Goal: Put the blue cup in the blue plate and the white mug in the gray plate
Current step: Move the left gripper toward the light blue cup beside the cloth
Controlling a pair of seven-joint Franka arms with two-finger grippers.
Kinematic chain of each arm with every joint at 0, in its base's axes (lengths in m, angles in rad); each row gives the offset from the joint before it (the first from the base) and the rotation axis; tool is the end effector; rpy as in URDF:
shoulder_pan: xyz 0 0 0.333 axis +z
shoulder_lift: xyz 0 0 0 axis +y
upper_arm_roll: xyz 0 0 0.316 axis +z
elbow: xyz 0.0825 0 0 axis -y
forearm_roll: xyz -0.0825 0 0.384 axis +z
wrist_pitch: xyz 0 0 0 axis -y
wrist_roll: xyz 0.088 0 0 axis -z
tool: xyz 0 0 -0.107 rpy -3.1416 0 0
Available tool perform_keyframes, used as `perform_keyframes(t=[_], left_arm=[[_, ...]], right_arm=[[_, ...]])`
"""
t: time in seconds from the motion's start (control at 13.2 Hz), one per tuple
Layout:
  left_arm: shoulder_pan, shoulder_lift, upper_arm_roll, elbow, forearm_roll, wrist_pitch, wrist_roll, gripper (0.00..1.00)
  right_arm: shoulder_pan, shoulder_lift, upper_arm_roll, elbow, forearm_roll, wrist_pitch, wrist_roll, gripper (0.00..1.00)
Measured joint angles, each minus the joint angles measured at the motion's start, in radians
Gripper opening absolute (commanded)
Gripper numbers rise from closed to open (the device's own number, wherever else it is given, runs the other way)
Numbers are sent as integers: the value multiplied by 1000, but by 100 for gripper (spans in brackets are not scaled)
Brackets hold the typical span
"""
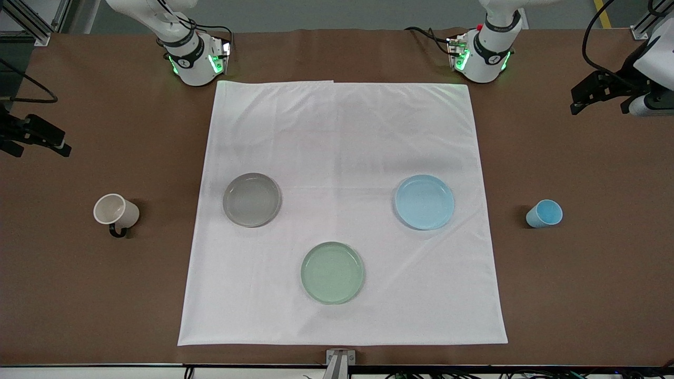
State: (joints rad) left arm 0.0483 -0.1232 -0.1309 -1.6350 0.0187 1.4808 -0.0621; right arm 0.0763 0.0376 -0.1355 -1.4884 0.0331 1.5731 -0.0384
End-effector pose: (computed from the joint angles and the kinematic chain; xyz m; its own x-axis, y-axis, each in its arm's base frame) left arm 0.5046 -0.0443 0.6515 0.9994 -0.0173 -0.0298 -0.0184 -0.9992 -0.0366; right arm 0.5664 -0.0284 0.6428 0.9986 -0.0205 0.0485 -0.0192 -0.9995 -0.0261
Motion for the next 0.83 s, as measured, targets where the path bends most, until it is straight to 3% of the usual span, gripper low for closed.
perform_keyframes(t=[0.61, 0.83], left_arm=[[17, 37, 17, -1, 0, 7, 0, 100], [81, 118, 23, -44, 0, 126, 1, 100]], right_arm=[[0, 1, -1, 0, -1, 0, 0, 100], [0, 9, -1, 1, -1, -1, 0, 100]])
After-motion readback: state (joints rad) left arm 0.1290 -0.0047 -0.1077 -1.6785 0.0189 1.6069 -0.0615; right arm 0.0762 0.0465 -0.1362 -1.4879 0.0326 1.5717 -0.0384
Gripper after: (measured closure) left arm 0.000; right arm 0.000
